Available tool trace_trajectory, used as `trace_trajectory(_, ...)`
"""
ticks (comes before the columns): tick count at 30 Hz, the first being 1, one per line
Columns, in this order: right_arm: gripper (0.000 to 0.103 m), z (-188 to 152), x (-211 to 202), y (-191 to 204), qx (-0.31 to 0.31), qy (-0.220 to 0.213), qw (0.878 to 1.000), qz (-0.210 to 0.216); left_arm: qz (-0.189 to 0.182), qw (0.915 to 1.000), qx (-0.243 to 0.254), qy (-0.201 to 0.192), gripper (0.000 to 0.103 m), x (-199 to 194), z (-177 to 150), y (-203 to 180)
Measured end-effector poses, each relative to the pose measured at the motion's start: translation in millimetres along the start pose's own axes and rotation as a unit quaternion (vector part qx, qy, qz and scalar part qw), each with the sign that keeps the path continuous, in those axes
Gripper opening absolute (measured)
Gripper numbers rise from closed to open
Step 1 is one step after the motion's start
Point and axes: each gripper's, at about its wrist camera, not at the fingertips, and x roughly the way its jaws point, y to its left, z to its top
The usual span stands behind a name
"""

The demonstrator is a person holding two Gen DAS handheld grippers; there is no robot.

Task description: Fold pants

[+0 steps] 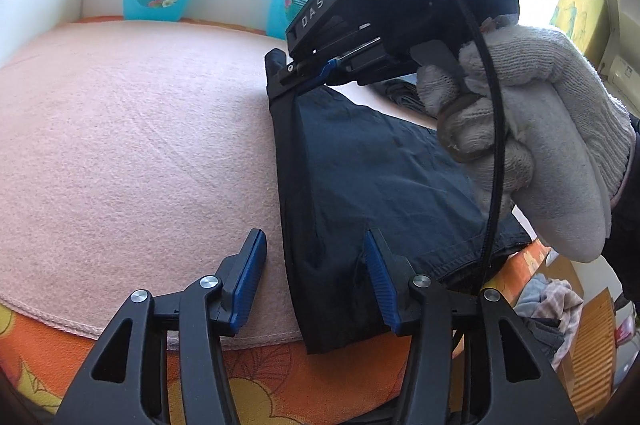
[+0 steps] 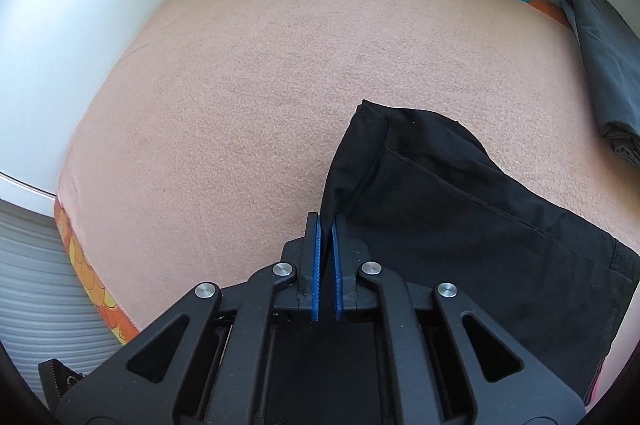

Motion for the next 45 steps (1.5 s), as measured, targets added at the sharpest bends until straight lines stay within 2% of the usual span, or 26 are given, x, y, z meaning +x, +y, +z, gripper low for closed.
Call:
trace_trajectory(3,0.005,-1,-16,-5,0.006,-0.018,1.000,0.013,-0.006,1.0000,-0.006,-0.003,0.049,2,2,-2)
trace_trajectory(5,0.005,-1,-25,-8,0.010,-0.028,0.999,0.022,-0.011,0.9999,-0.004,-0.009,0.033,2,2,-5)
trace_trajectory(6,0.005,-2,-29,-9,0.012,-0.031,0.999,0.027,-0.013,0.9998,-0.003,-0.014,0.020,0,3,-7)
trace_trajectory(9,0.005,-1,-42,-16,0.017,-0.047,0.998,0.035,-0.021,0.9989,0.009,-0.041,0.012,-9,6,-14)
trace_trajectory(18,0.005,-10,-85,-48,0.048,-0.095,0.992,0.072,-0.062,0.9946,0.053,-0.064,0.011,-19,22,-52)
trace_trajectory(27,0.004,-30,-127,-87,0.076,-0.137,0.985,0.075,-0.099,0.9883,0.092,-0.071,0.011,-13,32,-90)
trace_trajectory(35,0.004,-58,-155,-132,0.102,-0.163,0.980,0.057,-0.131,0.9811,0.130,-0.059,0.011,10,40,-134)
trace_trajectory(45,0.004,-96,-173,-219,0.164,-0.171,0.971,0.019,-0.179,0.9693,0.167,-0.018,0.011,57,42,-188)
